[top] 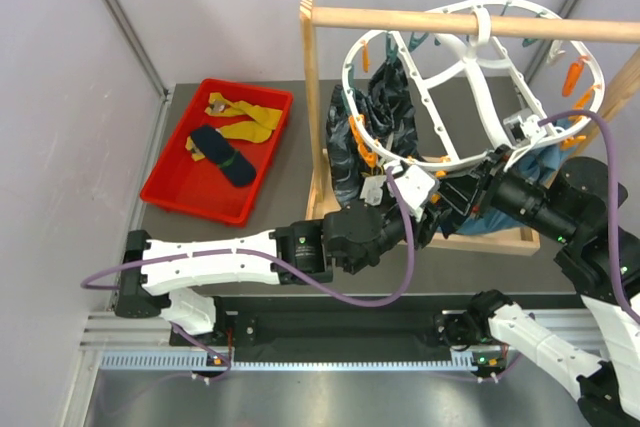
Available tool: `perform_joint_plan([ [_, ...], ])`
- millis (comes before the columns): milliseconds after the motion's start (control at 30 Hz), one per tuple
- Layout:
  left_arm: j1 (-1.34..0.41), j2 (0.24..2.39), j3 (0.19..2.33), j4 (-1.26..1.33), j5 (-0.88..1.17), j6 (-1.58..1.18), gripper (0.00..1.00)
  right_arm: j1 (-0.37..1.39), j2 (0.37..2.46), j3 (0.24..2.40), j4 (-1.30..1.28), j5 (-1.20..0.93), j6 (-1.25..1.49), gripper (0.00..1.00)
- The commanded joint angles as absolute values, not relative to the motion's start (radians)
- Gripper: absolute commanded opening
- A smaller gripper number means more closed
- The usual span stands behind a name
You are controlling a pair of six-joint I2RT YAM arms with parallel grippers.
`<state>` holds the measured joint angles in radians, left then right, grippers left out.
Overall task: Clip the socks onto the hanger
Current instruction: Open the clamp at the hanger, then pick up the sock from the bin.
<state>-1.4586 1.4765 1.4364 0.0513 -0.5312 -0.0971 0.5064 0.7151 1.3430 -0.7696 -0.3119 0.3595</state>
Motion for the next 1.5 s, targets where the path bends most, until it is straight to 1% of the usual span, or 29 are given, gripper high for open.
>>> perform_joint_plan([
  [0,-1.47,1.386,1.378,0.067,-0.471,-0.104,0.51,0.509,0.735,1.374,-0.738,-0.299,0.353,0.0],
  [100,-1.466,1.313,1.284,0.081,-0.471,-0.123,0.57,0.509,0.727,1.373,-0.739,-0.293,0.35,0.0],
  [233,-1.466,1.148,1.175,0.063,-0.488,-0.15,0.59,0.509,0.723,1.376,-0.742,-0.29,0.342,0.0],
  [333,-1.465,1.053,1.12,-0.029,-0.537,-0.186,0.58,0.509,0.723,1.37,-0.739,-0.298,0.336,0.0],
  [467,-1.445,0.985,1.097,-0.217,-0.693,-0.289,0.58,0.509,0.716,1.364,-0.732,-0.305,0.336,0.0],
  [500,-1.433,0.97,1.088,-0.294,-0.702,-0.31,0.58,0.511,0.713,1.364,-0.732,-0.308,0.334,0.0],
  [567,-1.379,0.956,1.071,-0.354,-0.706,-0.362,0.57,0.509,0.709,1.358,-0.727,-0.31,0.331,0.0],
  [667,-1.235,0.933,1.013,-0.408,-0.625,-0.413,0.56,0.509,0.701,1.347,-0.724,-0.311,0.325,0.0],
  [700,-1.136,0.922,0.982,-0.419,-0.561,-0.429,0.55,0.509,0.698,1.344,-0.721,-0.313,0.324,0.0],
  [800,-0.985,0.891,0.919,-0.433,-0.499,-0.475,0.54,0.509,0.706,1.342,-0.729,-0.328,0.316,0.0],
  [867,-0.931,0.873,0.884,-0.414,-0.502,-0.503,0.54,0.509,0.71,1.353,-0.739,-0.328,0.311,0.0],
  [967,-0.815,0.888,0.89,-0.426,-0.473,-0.526,0.54,0.509,0.71,1.347,-0.735,-0.331,0.311,0.0],
  [1000,-0.754,0.894,0.89,-0.429,-0.456,-0.532,0.52,0.509,0.71,1.335,-0.723,-0.336,0.308,0.0],
  [1067,-0.689,0.9,0.888,-0.428,-0.39,-0.543,0.5,0.509,0.712,1.33,-0.724,-0.35,0.31,0.0],
  [1133,-0.608,0.9,0.881,-0.426,-0.373,-0.575,0.46,0.508,0.712,1.33,-0.724,-0.345,0.31,0.0],
  [1267,-0.48,0.939,0.893,-0.417,-0.385,-0.6,0.46,0.509,0.733,1.344,-0.729,-0.351,0.302,0.0],
  [1333,-0.396,0.989,0.903,-0.405,-0.379,-0.617,0.47,0.509,0.735,1.332,-0.716,-0.359,0.317,0.0],
  [1367,-0.329,1.033,0.911,-0.387,-0.326,-0.615,0.51,0.508,0.735,1.325,-0.706,-0.377,0.321,0.0],
  [1433,-0.267,1.095,0.925,-0.342,-0.269,-0.6,0.56,0.508,0.73,1.29,-0.69,-0.408,0.322,0.0],
  [1467,-0.241,1.129,0.955,-0.336,-0.256,-0.594,0.61,0.509,0.727,1.276,-0.686,-0.413,0.322,0.0],
])
